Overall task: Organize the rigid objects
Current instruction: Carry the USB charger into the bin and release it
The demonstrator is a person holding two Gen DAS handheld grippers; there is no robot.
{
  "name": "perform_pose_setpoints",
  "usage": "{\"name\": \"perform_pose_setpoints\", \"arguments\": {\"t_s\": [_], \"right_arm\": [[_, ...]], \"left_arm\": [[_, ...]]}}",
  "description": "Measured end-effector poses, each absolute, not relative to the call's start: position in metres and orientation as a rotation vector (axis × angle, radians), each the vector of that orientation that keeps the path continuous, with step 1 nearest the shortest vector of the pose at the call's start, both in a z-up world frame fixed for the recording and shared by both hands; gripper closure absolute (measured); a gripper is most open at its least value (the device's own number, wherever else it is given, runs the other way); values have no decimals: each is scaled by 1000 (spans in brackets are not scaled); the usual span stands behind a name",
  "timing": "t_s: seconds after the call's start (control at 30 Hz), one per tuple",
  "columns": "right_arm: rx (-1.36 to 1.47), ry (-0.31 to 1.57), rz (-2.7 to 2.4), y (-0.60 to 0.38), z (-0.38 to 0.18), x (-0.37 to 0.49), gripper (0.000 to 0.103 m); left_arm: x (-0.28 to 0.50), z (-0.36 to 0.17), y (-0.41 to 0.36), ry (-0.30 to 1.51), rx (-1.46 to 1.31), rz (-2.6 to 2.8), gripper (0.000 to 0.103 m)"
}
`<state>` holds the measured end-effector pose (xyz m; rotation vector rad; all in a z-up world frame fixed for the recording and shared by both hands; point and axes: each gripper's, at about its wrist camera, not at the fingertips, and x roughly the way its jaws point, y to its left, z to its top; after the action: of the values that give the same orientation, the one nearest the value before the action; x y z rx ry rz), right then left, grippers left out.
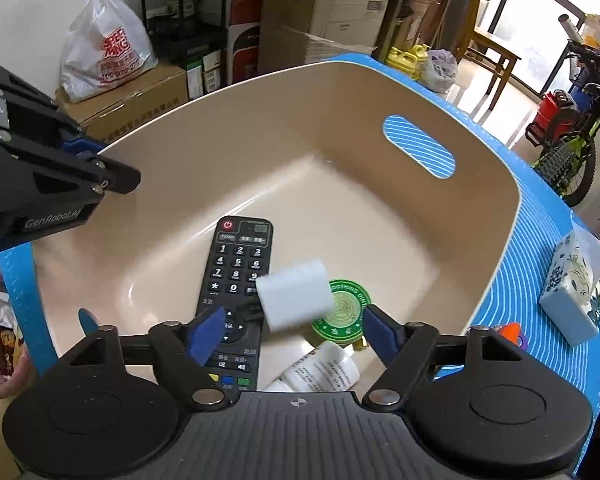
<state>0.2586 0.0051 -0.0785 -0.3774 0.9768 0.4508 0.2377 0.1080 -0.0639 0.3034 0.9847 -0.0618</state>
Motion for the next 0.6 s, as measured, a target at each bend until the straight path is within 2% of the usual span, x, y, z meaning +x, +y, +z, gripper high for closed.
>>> {"name": "perform_pose_setpoints", "arguments": {"t_s": [0.6], "right_arm": [[-114,854,334,-64,-10,261,16]], "left_arm": [[238,-65,108,982,304,-57,93]]}}
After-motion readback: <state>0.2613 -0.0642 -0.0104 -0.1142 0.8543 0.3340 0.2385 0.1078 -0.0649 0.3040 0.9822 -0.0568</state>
